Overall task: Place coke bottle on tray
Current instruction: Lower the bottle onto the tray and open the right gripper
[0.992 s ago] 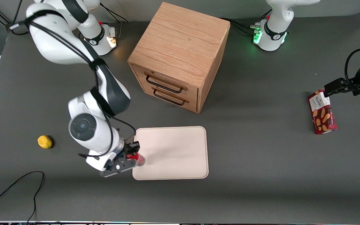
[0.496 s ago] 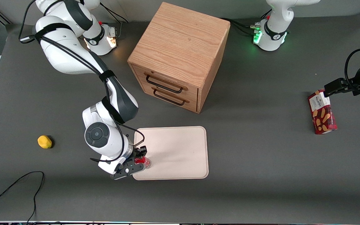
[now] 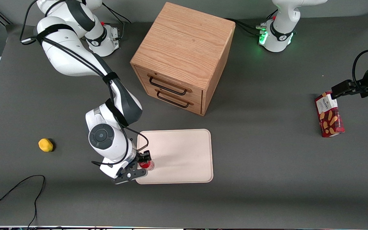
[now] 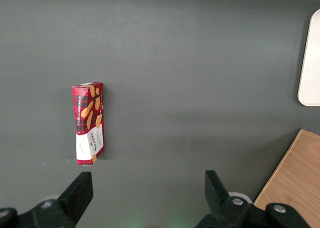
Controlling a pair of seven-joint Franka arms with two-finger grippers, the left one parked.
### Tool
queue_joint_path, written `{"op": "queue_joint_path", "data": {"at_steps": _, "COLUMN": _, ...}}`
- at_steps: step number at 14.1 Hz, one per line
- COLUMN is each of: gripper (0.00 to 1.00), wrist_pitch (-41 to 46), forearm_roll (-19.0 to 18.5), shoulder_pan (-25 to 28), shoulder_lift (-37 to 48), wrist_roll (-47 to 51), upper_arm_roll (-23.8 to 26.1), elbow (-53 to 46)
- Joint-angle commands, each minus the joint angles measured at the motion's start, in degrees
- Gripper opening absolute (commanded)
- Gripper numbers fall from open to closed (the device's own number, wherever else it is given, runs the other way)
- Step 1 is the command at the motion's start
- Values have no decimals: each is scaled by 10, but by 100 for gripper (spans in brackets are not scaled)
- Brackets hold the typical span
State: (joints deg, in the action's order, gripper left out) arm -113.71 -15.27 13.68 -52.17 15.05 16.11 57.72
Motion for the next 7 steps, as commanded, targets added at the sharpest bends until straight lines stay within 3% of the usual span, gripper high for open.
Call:
{"op": "queue_joint_path", "data": {"at_steps": 1, "gripper": 100, "wrist_pitch": -6, "forearm_roll": -18, "shoulder_pan": 2, "shoulder_lift": -1, "wrist_roll": 23, "upper_arm_roll": 3, "elbow": -6}}
{"op": "queue_joint_path", "data": {"at_steps": 5, "gripper": 100, "wrist_pitch": 2, "forearm_roll": -11, "shoulder_pan": 2, "shoulder_lift": 28, "wrist_roll": 45, "upper_arm_roll": 3, "elbow": 3}}
{"op": "queue_joint_path", "data": {"at_steps": 7, "gripper": 100, "wrist_pitch": 9, "forearm_roll": -9, "shoulder_pan": -1, "shoulder_lift": 88, "wrist_roll": 77, "upper_arm_roll": 2, "elbow": 61}}
